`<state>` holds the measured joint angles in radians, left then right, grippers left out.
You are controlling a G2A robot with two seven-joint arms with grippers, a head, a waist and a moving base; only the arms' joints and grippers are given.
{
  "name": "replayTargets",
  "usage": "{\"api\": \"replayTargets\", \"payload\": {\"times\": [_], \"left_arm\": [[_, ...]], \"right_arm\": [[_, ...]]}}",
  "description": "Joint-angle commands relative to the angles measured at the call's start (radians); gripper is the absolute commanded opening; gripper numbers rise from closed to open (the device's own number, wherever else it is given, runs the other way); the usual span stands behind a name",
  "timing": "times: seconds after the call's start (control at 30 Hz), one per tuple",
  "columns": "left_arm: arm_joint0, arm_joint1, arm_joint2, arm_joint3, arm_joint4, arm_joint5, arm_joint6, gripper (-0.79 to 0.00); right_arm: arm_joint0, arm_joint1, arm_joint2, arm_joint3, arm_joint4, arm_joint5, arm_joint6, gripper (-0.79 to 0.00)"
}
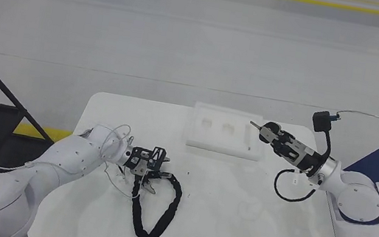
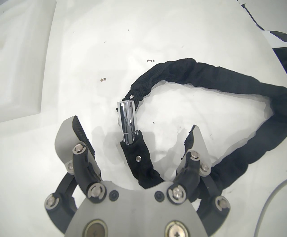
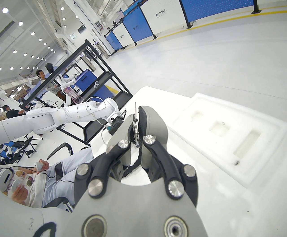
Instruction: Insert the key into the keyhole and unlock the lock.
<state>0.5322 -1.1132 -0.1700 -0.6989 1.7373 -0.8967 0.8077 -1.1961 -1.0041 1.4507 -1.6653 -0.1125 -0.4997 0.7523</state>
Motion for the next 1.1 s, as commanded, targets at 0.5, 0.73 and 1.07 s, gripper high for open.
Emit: {"api": "replayTargets", "payload": {"times": [0.5,0.73,1.07], "left_arm": [[-0.005,-0.046,-0.007,0.084,0.053,0.014,0.045,-0.785],[-0.028,-0.043,-0.028,0.056,0.033,-0.020,0.096,-0.785],[-0.080,0.039,-0.055,-0.186,-0.130,-0.054,0.062,-0.785]], "right_arm": [[0.000,0.000,0.000,0.000,0.000,0.000,0.000,-0.785],[0.000,0.000,0.000,0.000,0.000,0.000,0.000,-0.785],[-0.006,0.001,-0.005,-0.014,-0.017,0.018,0.014,-0.785]]}}
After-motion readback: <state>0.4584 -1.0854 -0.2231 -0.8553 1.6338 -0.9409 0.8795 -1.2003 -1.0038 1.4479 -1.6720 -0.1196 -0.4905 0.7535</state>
